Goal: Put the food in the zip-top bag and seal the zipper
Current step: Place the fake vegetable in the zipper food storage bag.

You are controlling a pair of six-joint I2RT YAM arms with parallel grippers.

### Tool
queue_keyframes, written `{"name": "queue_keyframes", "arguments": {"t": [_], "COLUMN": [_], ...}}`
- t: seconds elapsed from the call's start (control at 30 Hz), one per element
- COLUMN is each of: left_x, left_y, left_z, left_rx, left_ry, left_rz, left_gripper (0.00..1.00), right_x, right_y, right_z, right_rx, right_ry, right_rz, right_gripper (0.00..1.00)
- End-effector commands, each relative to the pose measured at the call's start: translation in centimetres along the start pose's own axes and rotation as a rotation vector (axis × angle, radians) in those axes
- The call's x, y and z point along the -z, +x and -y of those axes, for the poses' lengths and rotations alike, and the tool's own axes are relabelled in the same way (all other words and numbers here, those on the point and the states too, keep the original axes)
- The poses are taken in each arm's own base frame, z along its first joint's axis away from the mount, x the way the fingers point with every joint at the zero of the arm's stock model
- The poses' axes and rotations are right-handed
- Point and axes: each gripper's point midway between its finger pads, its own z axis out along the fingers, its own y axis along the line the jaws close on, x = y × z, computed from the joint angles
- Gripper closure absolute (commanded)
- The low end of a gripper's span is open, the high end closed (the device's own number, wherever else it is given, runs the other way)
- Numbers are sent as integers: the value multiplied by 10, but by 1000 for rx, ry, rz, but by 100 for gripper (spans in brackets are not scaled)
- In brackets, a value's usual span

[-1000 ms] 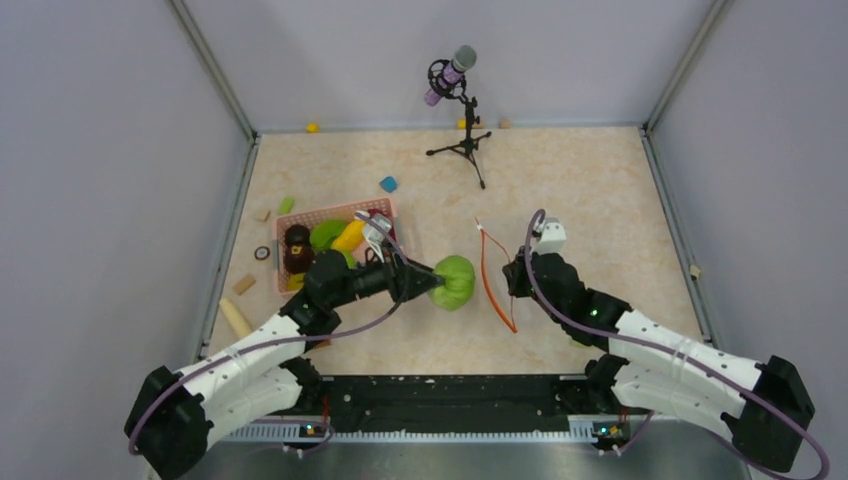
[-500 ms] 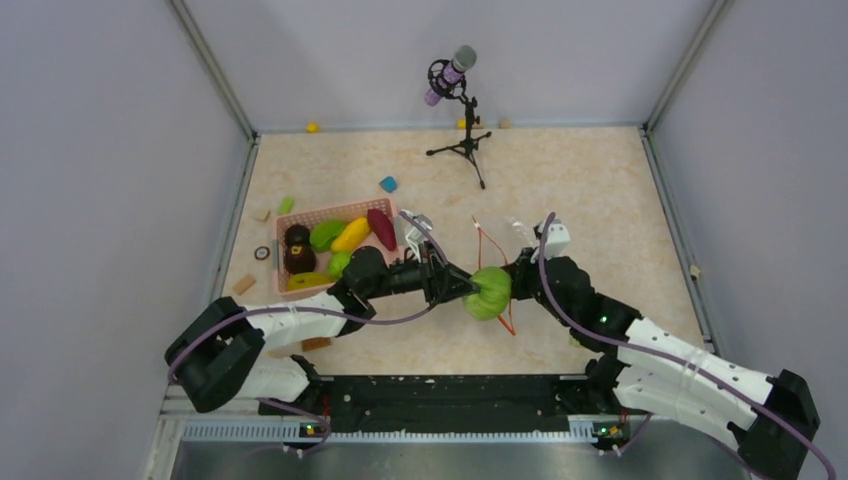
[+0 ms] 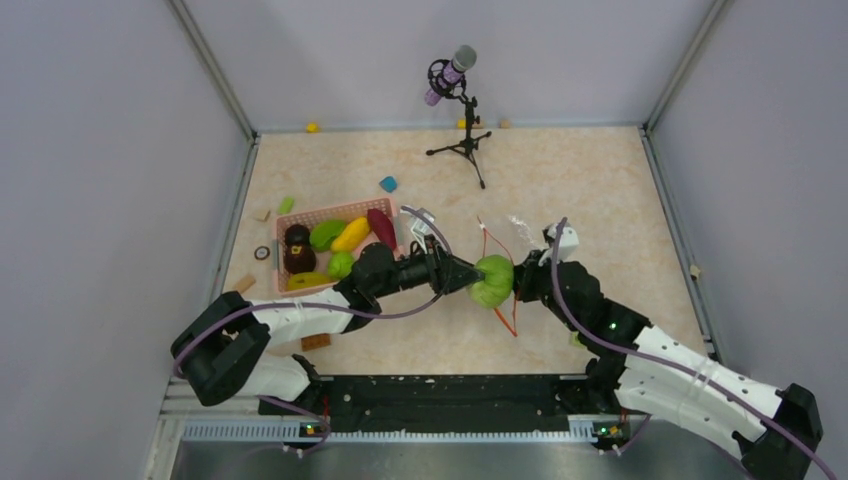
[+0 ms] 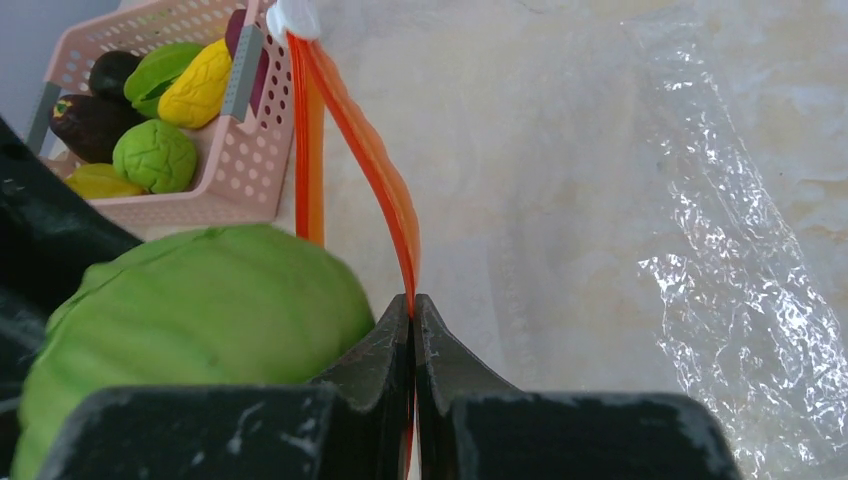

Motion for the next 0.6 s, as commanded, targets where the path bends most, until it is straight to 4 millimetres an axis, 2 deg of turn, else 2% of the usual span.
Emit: {"name": "queue_keyframes", "arguments": {"t": [0.0,0.3,0.47,0.5,0.57], "left_x": [-5,8,8,6,2], "left_y": [-26,-24,-24,-26,-27], "left_z": [-34,-70,-75,-73,-71], "left_rx": [-36,-25,-25,-23,-20], "left_ry": [-185,-396,-426,-423,-413], "left_rz": [105,104,94,93,85], "left_gripper": [100,100,100,100,100], "right_x": [10,15,16,16,15], "right_y": [-26,-34,-35,-42,-41], "right_z": [-34,-36,-42,-48,-55], "right_rx": [-53,-54,-38,-39,-32], "right_ry": [-151,-165,-192,-219,-249], "right_rz": [76,102,100,119,108], "right_gripper": [100,100,100,100,100]}}
